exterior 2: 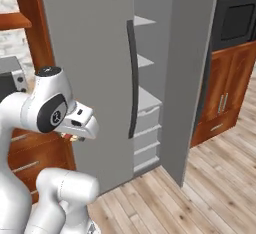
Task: Store the hot dog in the freezer for long-term storage. Close the freezer door after placing the cooked food.
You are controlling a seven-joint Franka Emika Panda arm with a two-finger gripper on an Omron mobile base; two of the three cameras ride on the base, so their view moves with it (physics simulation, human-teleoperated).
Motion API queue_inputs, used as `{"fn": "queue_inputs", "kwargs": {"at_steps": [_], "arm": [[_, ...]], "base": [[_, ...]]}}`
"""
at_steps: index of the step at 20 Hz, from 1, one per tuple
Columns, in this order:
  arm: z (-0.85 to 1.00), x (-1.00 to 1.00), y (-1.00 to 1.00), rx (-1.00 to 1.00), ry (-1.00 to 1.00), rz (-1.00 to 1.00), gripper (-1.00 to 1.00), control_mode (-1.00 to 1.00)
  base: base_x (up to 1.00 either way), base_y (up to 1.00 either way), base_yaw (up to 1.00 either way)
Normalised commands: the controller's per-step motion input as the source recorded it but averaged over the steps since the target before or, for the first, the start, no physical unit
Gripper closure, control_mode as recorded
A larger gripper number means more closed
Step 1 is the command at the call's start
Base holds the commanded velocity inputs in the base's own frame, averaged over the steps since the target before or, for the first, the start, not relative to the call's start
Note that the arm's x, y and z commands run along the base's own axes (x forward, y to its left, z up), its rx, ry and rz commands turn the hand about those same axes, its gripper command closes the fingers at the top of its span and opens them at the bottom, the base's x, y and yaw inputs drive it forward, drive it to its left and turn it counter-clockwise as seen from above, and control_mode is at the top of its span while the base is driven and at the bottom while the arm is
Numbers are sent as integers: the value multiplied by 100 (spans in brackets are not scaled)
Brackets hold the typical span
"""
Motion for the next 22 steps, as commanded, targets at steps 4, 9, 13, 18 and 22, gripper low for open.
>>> {"fn": "queue_inputs", "kwargs": {"at_steps": [4,9,13,18,22], "arm": [[0,0,0,0,0,0,100,100],[0,0,0,0,0,0,100,100],[0,0,0,0,0,0,100,100],[0,0,0,0,0,0,100,100],[0,0,0,0,0,0,100,100]], "base": [[15,-44,-15],[48,-55,7],[23,-47,28],[17,-34,41],[43,-73,47]]}}
